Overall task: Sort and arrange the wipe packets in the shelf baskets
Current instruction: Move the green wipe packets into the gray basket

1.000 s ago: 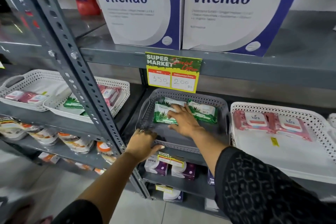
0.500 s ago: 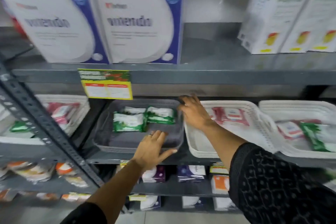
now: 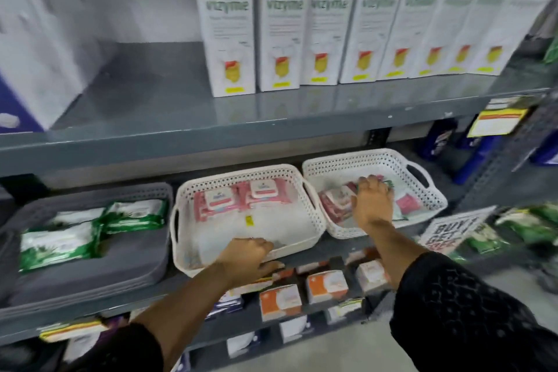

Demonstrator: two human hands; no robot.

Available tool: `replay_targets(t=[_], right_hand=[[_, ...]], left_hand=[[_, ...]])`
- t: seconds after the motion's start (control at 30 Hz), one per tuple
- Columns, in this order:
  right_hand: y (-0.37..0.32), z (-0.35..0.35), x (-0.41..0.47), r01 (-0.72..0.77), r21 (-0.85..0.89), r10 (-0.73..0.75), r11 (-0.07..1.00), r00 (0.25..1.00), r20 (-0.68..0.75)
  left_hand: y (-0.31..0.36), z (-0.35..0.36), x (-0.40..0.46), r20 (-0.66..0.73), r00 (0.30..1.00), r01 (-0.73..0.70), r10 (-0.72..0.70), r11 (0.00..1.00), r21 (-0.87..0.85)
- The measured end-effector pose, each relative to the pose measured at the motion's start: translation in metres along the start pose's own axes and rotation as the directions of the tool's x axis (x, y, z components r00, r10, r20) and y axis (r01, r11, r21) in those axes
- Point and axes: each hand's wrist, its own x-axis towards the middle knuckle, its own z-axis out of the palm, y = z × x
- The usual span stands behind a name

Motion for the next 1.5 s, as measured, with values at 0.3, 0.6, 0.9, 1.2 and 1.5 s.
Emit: replay_targets(t=[0.3, 0.6, 0.9, 1.2, 1.5], right_hand=[[0.033, 0.015, 0.013, -0.336, 0.122, 0.311, 0.934, 0.932, 0.184], [-0.007, 0.004, 0.001, -0.152, 0.264, 0.173, 0.953, 0.983, -0.059], [-0.13, -0.018, -0.025, 0.303, 0.421, -0.228, 0.855, 0.949, -0.22], [-0.307, -0.034, -0.083, 0.598, 0.452, -0.562, 0.662, 0.795, -0.23], [-0.411, -0.027, -0.089, 0.737, 0.296, -0.711, 0.608, 0.671, -0.21]], left_hand=[[0.028, 0.005, 0.056, 0.167, 0.98, 0.101, -0.11, 0.993, 0.062], [0.024, 0.009, 0.043, 0.12, 0.986, 0.112, -0.113, 0.994, 0.012], [-0.059, 0.002, -0.072, -0.121, 0.993, 0.006, -0.004, 1.0, 0.014], [-0.164, 0.011, -0.208, -0.336, 0.907, 0.251, -0.253, 0.967, -0.05], [-0.219, 0.014, -0.272, -0.204, 0.88, 0.455, -0.429, 0.884, 0.107]])
